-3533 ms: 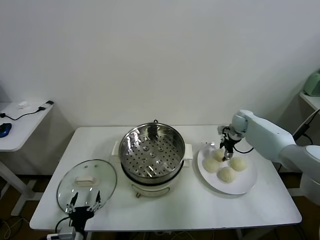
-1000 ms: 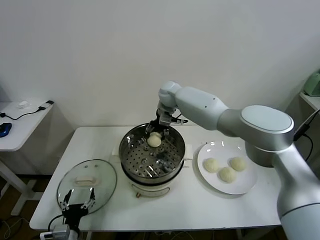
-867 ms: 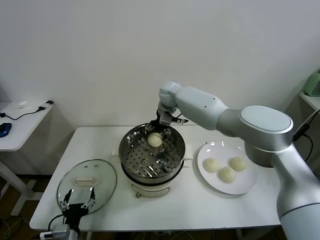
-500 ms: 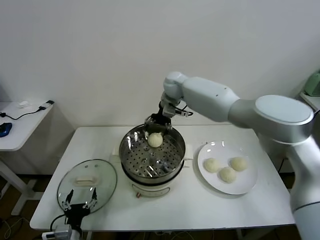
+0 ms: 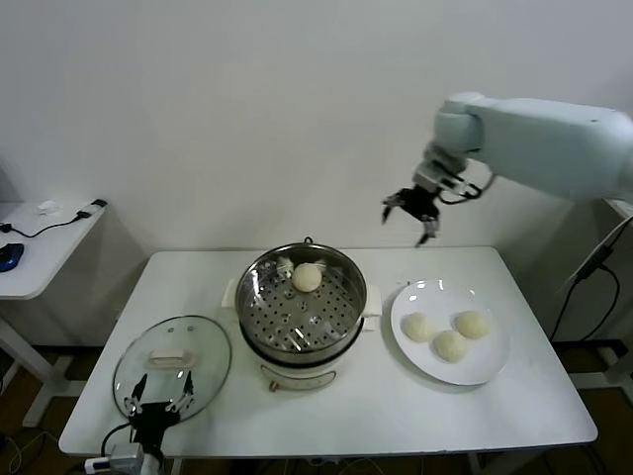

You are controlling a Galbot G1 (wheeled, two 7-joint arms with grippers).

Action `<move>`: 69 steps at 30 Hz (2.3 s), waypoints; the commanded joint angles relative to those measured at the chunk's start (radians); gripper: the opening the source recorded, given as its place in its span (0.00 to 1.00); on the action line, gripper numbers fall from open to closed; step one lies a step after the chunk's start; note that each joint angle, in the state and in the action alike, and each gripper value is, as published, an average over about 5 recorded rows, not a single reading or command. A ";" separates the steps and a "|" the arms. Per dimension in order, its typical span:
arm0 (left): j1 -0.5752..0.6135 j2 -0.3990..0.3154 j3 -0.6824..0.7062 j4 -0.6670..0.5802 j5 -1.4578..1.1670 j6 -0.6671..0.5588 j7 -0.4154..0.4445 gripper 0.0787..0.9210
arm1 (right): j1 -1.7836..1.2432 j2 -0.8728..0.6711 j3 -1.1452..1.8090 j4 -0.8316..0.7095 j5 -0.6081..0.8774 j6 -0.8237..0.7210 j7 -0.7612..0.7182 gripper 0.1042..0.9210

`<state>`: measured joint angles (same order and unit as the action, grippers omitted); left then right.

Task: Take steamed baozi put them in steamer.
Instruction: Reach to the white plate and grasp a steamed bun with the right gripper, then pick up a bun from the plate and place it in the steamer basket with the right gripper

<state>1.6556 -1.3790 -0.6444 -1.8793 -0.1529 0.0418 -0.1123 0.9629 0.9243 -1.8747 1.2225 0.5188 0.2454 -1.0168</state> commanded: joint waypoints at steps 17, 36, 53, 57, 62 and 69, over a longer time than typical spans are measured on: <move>0.039 -0.010 -0.023 -0.030 0.006 0.010 0.003 0.88 | -0.592 -0.055 0.340 -0.105 0.005 -0.544 0.166 0.88; 0.047 -0.012 -0.017 -0.034 0.012 0.008 0.002 0.88 | -0.685 0.013 0.442 -0.227 -0.055 -0.521 0.177 0.80; 0.060 -0.017 -0.001 -0.061 0.028 0.011 0.003 0.88 | -0.037 -0.019 0.088 0.004 0.208 -0.475 0.020 0.65; 0.062 -0.015 0.005 -0.069 0.030 0.012 0.003 0.88 | 0.173 0.044 0.029 0.063 0.371 -0.498 -0.003 0.65; 0.062 -0.014 0.012 -0.081 0.031 0.015 0.004 0.88 | 0.253 0.146 0.085 0.192 0.554 -0.587 0.072 0.65; 0.068 -0.014 0.015 -0.102 0.031 0.016 0.004 0.88 | 0.151 0.344 0.199 0.286 0.698 -0.699 0.214 0.65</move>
<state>1.7205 -1.3934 -0.6303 -1.9659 -0.1219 0.0567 -0.1087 1.0113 1.0685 -1.7123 1.3617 0.9625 -0.3412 -0.9104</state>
